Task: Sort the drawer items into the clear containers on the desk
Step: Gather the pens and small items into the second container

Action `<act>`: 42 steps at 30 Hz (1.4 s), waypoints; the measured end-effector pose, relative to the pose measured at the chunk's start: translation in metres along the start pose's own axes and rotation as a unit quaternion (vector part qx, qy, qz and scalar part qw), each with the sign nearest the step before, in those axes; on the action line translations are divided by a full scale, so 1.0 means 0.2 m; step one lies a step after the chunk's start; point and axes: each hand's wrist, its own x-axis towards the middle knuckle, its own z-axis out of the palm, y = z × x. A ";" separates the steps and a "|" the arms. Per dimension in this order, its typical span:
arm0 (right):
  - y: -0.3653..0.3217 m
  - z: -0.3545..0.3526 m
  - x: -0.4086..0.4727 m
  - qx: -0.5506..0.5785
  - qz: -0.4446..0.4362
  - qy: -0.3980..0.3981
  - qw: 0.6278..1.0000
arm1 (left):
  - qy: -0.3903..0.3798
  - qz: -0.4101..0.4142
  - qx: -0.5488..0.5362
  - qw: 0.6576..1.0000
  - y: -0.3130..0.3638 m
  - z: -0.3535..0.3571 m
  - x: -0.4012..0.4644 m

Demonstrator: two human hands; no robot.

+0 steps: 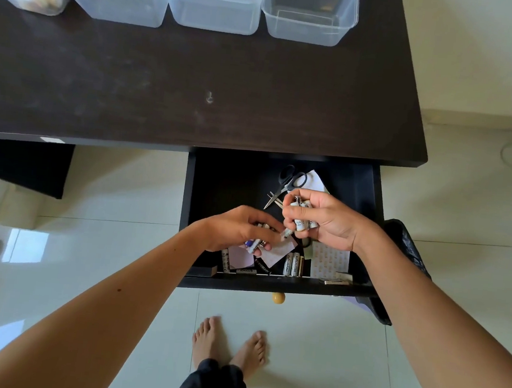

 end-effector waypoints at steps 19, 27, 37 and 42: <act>0.07 -0.11 -0.03 -0.274 0.127 0.037 0.953 | 0.008 -0.023 -0.051 0.998 -0.09 -0.10 -0.04; 0.17 -0.09 0.03 -0.534 0.102 -0.045 0.838 | 0.077 -0.044 -0.099 0.991 -0.12 -0.06 -0.06; 0.22 -0.10 0.12 -0.672 0.040 -0.061 0.737 | 0.114 -0.045 -0.106 0.987 -0.13 -0.04 -0.07; 0.22 -0.09 0.12 -0.706 0.007 -0.079 0.703 | 0.131 -0.009 -0.135 0.982 -0.11 -0.04 -0.07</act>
